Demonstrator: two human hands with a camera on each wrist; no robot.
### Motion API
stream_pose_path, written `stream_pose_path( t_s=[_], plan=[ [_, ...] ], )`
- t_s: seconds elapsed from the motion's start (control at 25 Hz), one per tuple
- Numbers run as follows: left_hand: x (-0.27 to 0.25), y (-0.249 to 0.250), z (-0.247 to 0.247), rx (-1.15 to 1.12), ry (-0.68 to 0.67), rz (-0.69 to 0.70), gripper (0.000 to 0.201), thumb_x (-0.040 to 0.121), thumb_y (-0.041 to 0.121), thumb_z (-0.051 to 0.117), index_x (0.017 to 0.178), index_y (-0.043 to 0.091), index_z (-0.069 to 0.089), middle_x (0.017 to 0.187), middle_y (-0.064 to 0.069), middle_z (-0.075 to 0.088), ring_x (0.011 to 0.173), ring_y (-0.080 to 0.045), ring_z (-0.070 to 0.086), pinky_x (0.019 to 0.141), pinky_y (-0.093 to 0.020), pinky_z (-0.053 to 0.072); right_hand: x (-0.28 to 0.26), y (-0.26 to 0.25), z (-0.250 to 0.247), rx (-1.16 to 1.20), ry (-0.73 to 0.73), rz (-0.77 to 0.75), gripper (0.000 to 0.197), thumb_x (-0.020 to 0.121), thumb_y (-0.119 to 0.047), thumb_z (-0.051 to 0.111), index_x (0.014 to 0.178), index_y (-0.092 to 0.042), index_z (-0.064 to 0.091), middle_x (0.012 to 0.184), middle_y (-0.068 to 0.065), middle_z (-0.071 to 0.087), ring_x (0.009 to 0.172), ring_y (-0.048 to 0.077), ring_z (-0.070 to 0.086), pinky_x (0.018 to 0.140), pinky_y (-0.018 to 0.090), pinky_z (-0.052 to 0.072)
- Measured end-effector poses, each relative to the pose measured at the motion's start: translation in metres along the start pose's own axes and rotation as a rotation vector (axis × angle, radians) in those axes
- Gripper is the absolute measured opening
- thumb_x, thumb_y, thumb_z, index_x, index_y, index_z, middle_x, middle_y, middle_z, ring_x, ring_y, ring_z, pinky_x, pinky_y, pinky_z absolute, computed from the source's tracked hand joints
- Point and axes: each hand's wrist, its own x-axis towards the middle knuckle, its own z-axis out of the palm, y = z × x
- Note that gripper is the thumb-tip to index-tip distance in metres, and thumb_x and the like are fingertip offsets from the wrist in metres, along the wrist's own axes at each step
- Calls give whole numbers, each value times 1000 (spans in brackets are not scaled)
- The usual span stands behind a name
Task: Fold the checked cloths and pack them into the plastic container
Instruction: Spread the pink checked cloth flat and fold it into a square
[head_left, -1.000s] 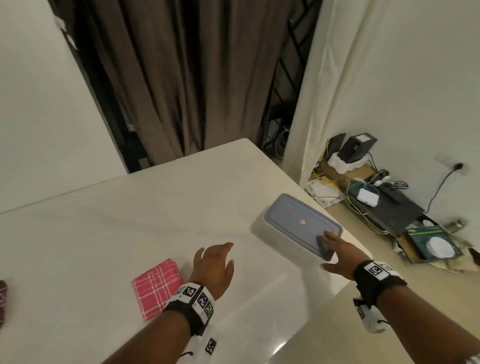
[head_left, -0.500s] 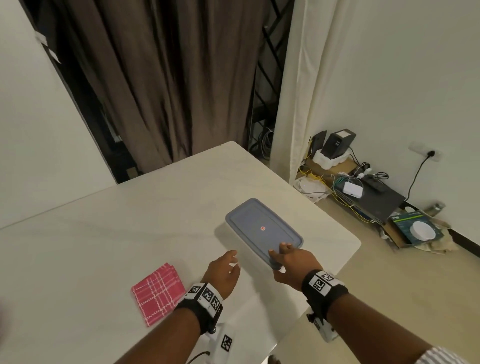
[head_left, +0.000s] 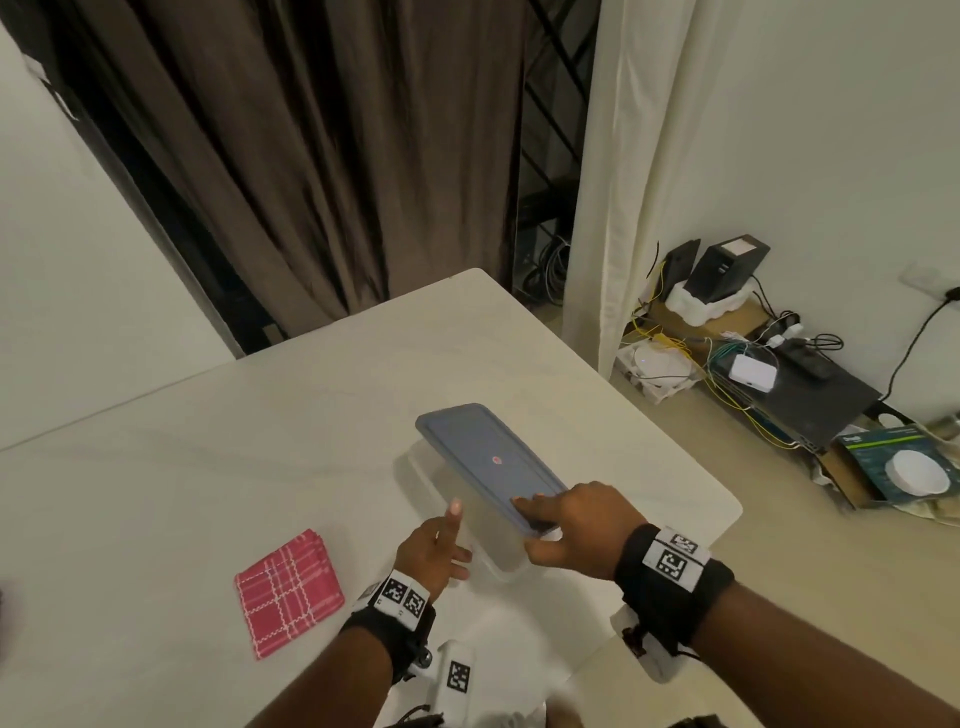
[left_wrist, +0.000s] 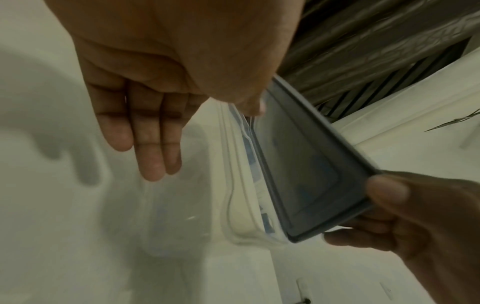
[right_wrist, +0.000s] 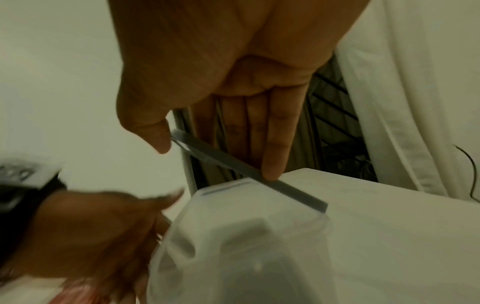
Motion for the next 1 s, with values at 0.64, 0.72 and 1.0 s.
stream_pose_path(
  t_s=[0.64,0.72,1.0],
  plan=[
    [6,8,22,-53,266,-14,45,88,46,67,122,20,52,78,-7,73,64,-24,72,55,-30,46,40,223,74,1257,418,800,20,99,-13,54,100,1,68,89,18,70,72,33,69,65,35,62],
    [5,8,23,-7,282,-9,43,89,52,63,120,23,53,80,-5,73,64,-19,71,54,-28,46,43,235,87,1061,335,859,20,96,-18,56,99,-7,72,90,11,73,75,31,70,79,42,60],
    [-1,-3,-3,46,364,7,38,92,56,53,117,28,56,82,-1,74,63,-12,70,54,-24,46,55,201,56,640,330,698,17,94,-21,58,100,-17,73,114,9,67,102,30,61,94,35,44]
  ],
)
